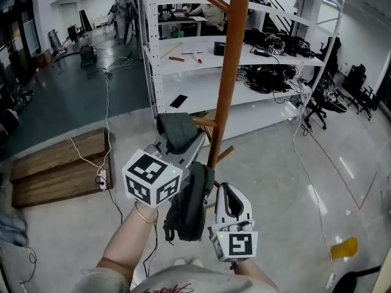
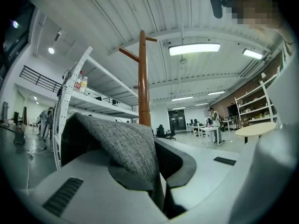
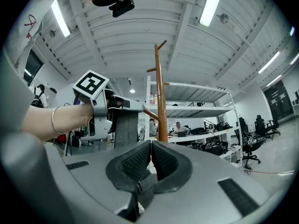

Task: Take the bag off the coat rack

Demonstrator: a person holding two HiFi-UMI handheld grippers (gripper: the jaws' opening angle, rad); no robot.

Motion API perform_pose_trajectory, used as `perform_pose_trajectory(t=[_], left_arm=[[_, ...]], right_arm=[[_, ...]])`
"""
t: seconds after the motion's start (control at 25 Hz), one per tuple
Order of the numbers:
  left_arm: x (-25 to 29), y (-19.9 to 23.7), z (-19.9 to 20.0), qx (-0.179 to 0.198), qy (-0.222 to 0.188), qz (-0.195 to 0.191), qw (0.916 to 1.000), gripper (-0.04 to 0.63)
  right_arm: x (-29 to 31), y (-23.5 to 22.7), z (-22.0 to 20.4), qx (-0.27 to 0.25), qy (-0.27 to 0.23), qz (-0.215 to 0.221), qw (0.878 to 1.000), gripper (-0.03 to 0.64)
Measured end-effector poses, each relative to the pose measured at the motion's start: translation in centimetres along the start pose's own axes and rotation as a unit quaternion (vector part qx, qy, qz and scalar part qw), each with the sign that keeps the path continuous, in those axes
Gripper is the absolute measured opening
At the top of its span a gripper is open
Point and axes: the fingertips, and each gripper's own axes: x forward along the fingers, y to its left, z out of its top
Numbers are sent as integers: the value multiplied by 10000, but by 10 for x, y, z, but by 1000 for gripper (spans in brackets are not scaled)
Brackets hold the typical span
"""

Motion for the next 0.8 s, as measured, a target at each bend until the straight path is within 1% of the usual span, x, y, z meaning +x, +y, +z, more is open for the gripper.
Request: perform_pose_trajectory(t=[0.24,0.4,0.72,0.8], left_arm=[[-26,10,-3,-115,-148,277,9994,32],[-44,9,-5,-177,-214,421,9987,32],[-80,5,-28,-445,-204,716,9962,32],[-88,1,-33,-453,-207,777,9957,32]], right_arm=[[6,14,6,-8,-77,190,9998,17],[8,25,13,-4,-145,339,9993,18],[10,42,23,-40,-267,559,9981,18],[10,46,24,-47,-278,601,9978,18]])
